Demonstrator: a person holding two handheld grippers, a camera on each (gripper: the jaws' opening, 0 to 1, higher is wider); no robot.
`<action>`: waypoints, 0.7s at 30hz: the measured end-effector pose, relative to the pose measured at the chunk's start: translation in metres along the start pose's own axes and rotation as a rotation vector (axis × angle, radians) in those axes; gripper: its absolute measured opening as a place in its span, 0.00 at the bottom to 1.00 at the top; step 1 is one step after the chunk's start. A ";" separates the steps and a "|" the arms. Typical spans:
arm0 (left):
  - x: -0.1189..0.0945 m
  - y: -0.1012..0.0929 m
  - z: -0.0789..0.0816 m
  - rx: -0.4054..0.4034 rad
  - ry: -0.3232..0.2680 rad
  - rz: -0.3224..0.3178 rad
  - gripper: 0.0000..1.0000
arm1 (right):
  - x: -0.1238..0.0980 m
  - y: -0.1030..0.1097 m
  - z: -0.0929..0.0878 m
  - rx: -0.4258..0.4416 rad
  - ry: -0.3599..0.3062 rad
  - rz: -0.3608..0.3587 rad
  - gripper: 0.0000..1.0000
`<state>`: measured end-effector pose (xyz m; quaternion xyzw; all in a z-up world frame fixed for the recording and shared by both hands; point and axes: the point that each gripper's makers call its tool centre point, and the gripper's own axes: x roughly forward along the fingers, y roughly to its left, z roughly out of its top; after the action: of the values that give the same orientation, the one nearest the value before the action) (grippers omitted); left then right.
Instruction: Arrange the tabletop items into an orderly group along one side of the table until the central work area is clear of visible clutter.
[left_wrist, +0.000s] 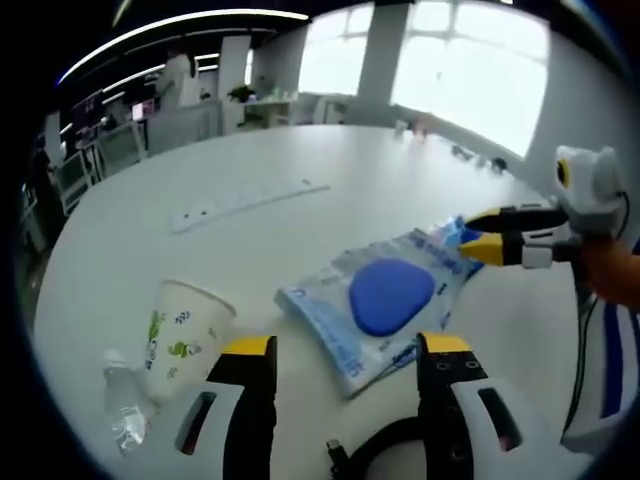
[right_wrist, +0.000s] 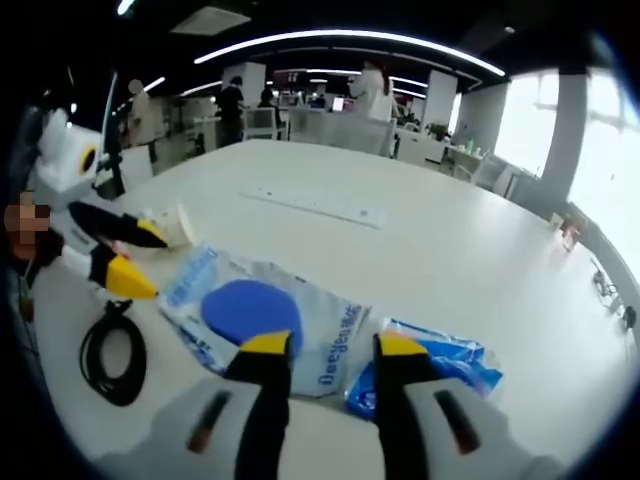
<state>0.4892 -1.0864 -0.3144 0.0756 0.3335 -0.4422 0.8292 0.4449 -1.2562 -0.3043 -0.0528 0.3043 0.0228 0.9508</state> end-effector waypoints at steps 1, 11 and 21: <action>-0.001 0.000 0.001 -0.002 -0.002 0.000 0.58 | -0.001 0.001 0.001 0.000 -0.003 0.002 0.34; -0.019 0.004 0.009 0.029 -0.042 0.017 0.68 | -0.008 0.010 0.008 0.017 -0.015 0.041 0.48; -0.034 0.008 0.007 0.042 -0.038 0.034 0.73 | -0.017 0.019 0.017 0.020 -0.036 0.067 0.53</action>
<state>0.4851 -1.0611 -0.2891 0.0899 0.3070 -0.4364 0.8410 0.4395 -1.2360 -0.2820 -0.0326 0.2891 0.0523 0.9553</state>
